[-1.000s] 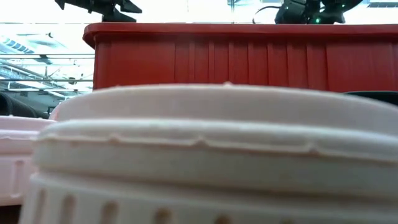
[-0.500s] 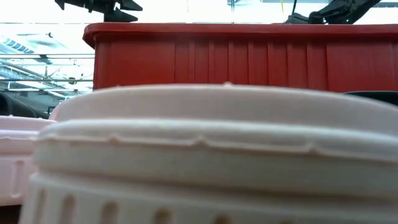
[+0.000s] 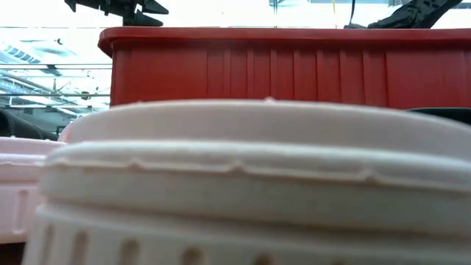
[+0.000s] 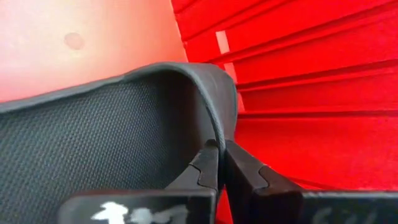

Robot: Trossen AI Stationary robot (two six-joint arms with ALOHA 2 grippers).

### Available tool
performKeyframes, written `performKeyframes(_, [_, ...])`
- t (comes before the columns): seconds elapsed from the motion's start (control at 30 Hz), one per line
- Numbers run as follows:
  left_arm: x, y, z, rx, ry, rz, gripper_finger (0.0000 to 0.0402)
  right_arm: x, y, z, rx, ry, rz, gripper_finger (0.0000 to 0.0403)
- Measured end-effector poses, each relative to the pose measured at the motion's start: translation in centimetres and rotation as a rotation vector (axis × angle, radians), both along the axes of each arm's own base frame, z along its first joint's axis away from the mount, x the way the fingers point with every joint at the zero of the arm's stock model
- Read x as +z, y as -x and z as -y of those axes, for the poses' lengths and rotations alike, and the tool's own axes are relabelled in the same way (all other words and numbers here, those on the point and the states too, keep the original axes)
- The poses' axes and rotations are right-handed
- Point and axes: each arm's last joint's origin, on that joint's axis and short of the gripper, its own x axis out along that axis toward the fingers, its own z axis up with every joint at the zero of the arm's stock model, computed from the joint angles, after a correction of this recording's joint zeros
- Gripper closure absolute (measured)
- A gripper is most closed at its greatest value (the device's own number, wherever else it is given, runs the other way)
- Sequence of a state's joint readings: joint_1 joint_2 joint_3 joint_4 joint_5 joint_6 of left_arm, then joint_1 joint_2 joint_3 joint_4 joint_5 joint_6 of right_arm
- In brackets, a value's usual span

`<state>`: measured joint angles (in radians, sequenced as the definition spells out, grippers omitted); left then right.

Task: Pick and place slides into bin
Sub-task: Put the black slide into the red bin

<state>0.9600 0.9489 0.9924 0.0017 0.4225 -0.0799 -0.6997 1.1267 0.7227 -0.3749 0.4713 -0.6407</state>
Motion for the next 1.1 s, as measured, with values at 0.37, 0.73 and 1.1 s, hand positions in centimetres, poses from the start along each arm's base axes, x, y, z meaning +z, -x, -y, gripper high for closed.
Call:
performKeyframes(0.37, [0.0,0.0,0.0,-0.004,-0.011,-0.007,0.0147,-2.9,-1.4,1.3,-0.014,-0.045,-0.102,0.0401])
performKeyframes(0.73, [-0.2,0.0,0.0,-0.006,0.0,-0.025,0.0147,-3.2,-1.2,1.5,-0.043,-0.023,-0.177,0.0386])
performKeyframes(1.1, [-0.2,0.0,0.0,-0.006,-0.001,-0.023,0.0147,-3.2,-1.0,1.3,-0.062,-0.042,-0.168,0.0336])
